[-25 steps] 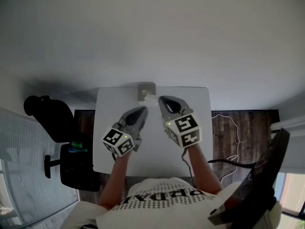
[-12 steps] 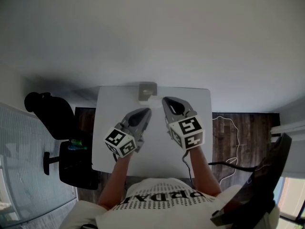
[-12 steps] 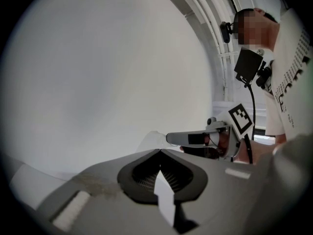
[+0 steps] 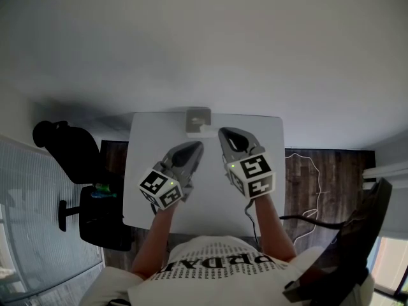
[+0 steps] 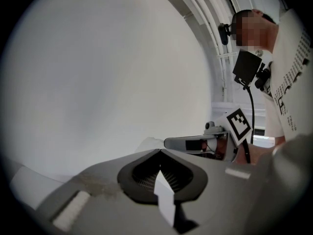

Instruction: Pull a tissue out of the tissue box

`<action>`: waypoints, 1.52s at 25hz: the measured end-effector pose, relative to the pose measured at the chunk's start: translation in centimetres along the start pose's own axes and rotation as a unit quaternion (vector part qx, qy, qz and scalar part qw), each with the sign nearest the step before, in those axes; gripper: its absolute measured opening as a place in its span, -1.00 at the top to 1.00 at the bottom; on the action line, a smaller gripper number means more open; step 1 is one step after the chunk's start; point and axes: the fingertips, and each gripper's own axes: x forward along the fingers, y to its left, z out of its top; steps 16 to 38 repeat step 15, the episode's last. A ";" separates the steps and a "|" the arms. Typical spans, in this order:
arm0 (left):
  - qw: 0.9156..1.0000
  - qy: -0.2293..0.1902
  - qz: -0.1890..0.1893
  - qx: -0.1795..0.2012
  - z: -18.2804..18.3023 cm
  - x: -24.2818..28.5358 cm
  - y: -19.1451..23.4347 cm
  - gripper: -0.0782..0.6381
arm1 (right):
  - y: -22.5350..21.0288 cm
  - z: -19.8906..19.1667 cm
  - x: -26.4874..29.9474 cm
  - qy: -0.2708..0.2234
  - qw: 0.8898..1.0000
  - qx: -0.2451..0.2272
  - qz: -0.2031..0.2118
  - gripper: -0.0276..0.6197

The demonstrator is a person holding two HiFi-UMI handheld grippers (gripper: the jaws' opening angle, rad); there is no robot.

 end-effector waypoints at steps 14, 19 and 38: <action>1.000 0.003 0.003 -0.004 -0.3 -0.2 0.3 0.81 | 0.2 -0.3 0.1 0.007 1.000 -0.003 0.000 0.89; 1.000 0.004 0.004 -0.005 -0.3 -0.3 0.4 0.81 | 0.2 -0.4 0.2 0.007 1.000 -0.002 0.000 0.89; 1.000 0.004 0.004 -0.005 -0.3 -0.3 0.4 0.81 | 0.2 -0.4 0.2 0.007 1.000 -0.002 0.000 0.89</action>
